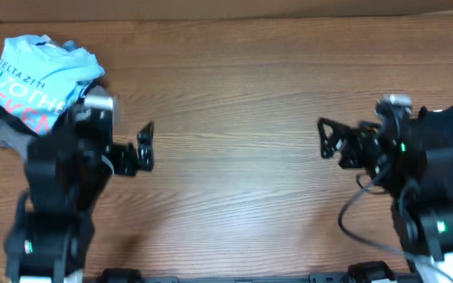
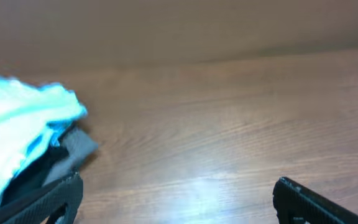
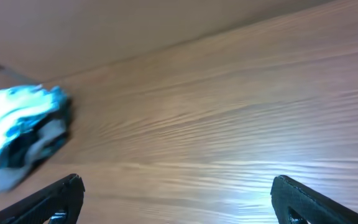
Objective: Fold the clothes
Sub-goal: 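Reach the right gripper to the black t-shirt and grasp its edge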
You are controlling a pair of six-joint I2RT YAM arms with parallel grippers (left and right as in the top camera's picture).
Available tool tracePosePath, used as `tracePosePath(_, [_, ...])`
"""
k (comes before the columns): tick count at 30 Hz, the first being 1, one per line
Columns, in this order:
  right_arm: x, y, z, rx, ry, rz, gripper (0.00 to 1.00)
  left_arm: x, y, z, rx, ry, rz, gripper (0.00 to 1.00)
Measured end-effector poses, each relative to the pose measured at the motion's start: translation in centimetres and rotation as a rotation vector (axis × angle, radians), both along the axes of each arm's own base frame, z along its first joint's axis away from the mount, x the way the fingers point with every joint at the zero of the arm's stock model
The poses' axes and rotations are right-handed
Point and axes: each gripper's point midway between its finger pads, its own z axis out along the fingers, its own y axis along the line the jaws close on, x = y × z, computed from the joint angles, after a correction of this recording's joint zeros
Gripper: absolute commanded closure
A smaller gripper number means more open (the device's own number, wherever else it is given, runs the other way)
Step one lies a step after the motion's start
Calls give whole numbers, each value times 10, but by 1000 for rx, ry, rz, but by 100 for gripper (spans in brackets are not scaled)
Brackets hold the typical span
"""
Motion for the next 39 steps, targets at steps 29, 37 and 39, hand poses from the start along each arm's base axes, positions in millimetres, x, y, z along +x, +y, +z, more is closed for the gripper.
tracePosePath(29, [71,-208,-188,108,716,-697,6,41,-29,-12,-76,236,-124,0])
tracePosePath(37, [71,-226,-258,15,853,-755,17,39,-29,-14,-78,248,-127,0])
tracePosePath(39, [69,-232,-264,-15,865,-771,22,36,-29,-17,-77,268,-126,0])
